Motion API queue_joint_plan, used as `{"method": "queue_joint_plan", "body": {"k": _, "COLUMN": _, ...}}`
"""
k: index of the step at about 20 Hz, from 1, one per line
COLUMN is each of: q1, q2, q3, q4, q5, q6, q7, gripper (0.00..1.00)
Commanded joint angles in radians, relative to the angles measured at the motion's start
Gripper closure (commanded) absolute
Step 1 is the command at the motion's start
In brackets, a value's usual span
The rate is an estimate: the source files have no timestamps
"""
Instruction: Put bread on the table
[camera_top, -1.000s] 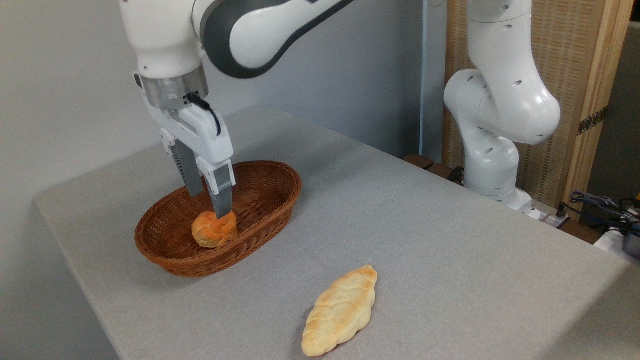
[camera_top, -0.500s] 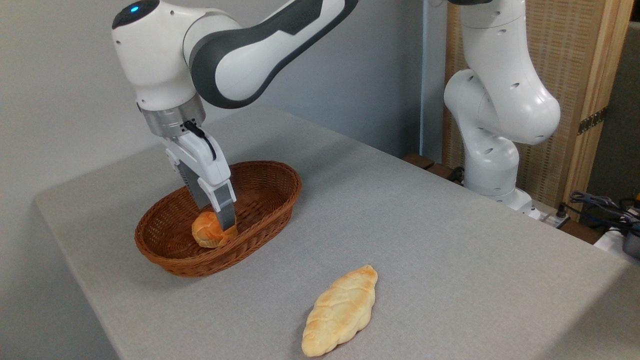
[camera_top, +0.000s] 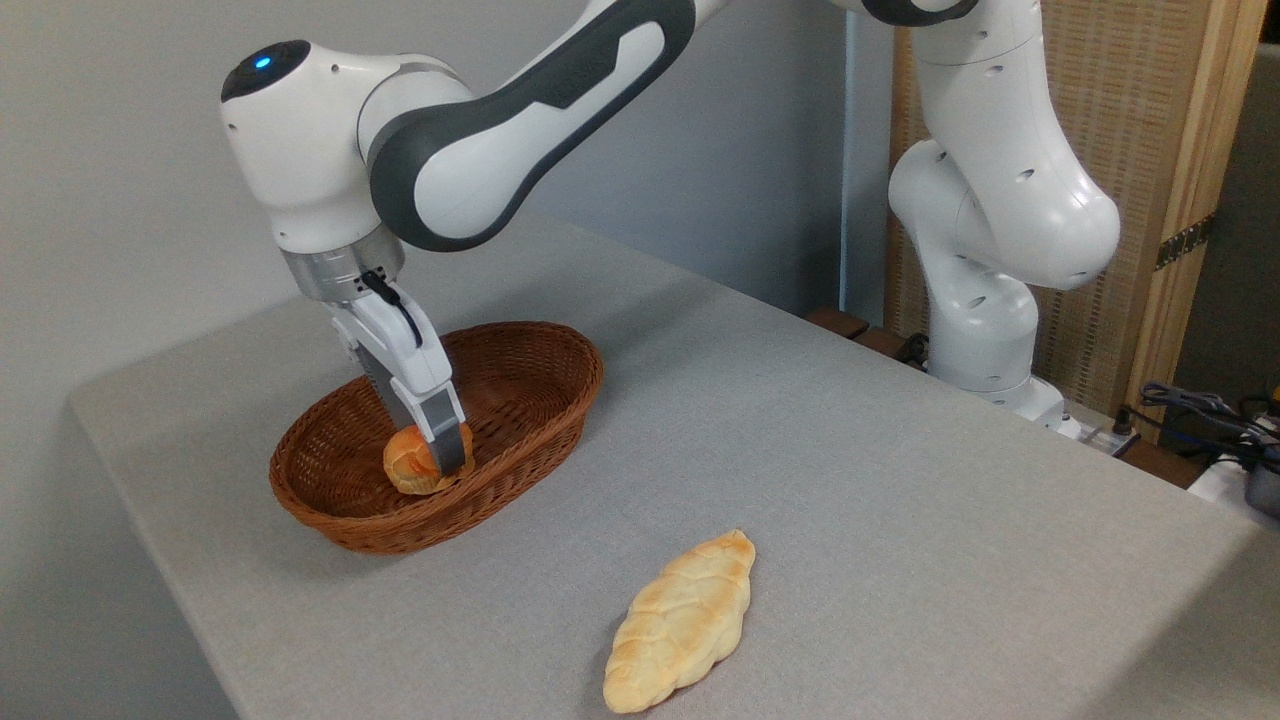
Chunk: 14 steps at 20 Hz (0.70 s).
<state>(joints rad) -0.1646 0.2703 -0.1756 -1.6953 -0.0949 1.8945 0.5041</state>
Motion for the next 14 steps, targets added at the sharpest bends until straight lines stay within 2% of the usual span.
{"method": "queue_joint_plan", "body": {"k": 1, "q1": -0.001, "q2": 0.01, "q3": -0.012, "q4": 0.002, "q5": 0.0, "q6": 0.012, "q7": 0.007, "gripper": 0.0}}
{"method": "queue_joint_plan", "body": {"k": 4, "q1": -0.001, "q2": 0.013, "q3": -0.016, "q4": 0.003, "q5": 0.018, "q6": 0.012, "q7": 0.008, "gripper": 0.0}}
{"method": "queue_joint_plan", "body": {"k": 6, "q1": -0.001, "q2": 0.015, "q3": -0.016, "q4": 0.002, "q5": 0.044, "q6": 0.028, "q7": 0.007, "gripper": 0.2}}
{"method": "queue_joint_plan", "body": {"k": 8, "q1": -0.001, "q2": 0.018, "q3": -0.016, "q4": 0.003, "q5": 0.043, "q6": 0.032, "q7": 0.008, "gripper": 0.61}}
{"method": "queue_joint_plan", "body": {"k": 9, "q1": 0.0, "q2": 0.017, "q3": -0.016, "q4": 0.003, "q5": 0.044, "q6": 0.032, "q7": 0.008, "gripper": 0.71}}
{"method": "queue_joint_plan", "body": {"k": 14, "q1": 0.0, "q2": 0.014, "q3": -0.016, "q4": 0.005, "q5": 0.044, "q6": 0.032, "q7": 0.008, "gripper": 0.72}}
